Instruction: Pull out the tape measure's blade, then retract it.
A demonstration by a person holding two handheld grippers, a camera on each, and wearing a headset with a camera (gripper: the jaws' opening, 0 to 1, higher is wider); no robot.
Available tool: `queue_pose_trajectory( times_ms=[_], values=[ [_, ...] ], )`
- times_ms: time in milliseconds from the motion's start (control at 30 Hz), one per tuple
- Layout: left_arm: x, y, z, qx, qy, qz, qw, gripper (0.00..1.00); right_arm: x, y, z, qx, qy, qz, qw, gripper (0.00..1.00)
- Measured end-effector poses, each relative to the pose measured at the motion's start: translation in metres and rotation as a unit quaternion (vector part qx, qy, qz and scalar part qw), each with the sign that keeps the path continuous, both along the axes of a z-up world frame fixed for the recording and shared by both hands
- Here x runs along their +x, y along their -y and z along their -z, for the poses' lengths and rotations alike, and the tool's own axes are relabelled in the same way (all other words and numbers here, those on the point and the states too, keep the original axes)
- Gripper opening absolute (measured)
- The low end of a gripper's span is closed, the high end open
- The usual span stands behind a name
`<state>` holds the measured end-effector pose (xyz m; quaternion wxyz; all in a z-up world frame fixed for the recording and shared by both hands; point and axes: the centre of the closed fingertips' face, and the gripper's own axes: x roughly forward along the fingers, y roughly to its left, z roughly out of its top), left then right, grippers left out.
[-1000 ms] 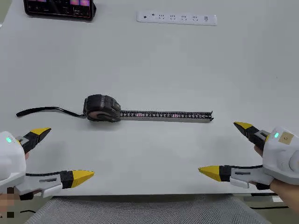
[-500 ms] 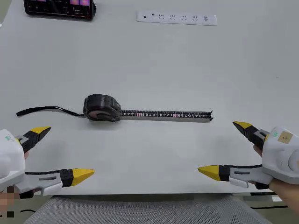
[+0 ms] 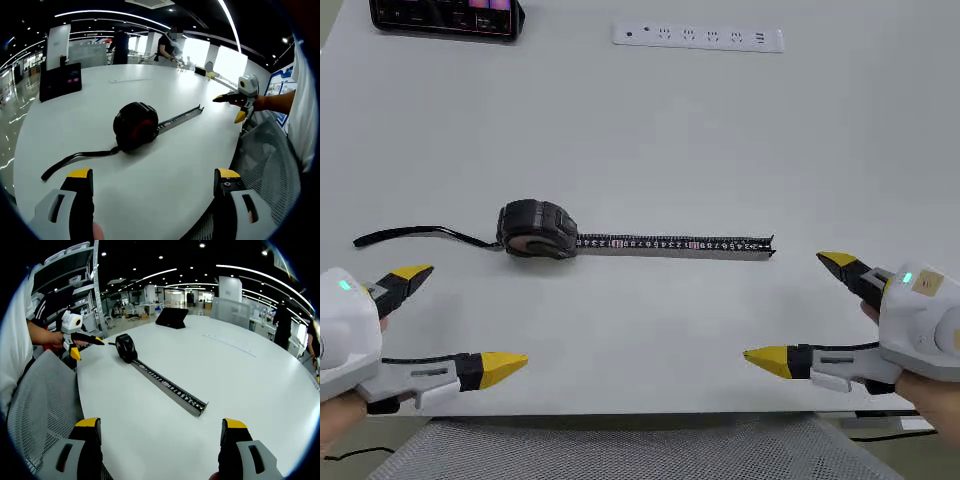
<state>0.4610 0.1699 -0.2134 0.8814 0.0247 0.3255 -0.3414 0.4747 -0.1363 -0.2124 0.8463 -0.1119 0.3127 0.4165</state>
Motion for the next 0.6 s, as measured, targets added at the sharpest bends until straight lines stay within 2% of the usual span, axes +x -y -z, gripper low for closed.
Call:
queue_pose_trajectory(
  times_ms=[233, 600],
  values=[
    [0.008, 0.009, 0.0, -0.005, -0.003, -0.005, 1.0, 0.98, 0.005, -0.001, 0.001, -0.002, 0.001, -0.005, 1.0, 0.99],
    [0.023, 0.014, -0.001, -0.014, -0.004, -0.022, 0.9996, 0.98, 0.014, 0.001, -0.002, -0.008, 0.005, -0.007, 0.9999, 0.99]
  ],
)
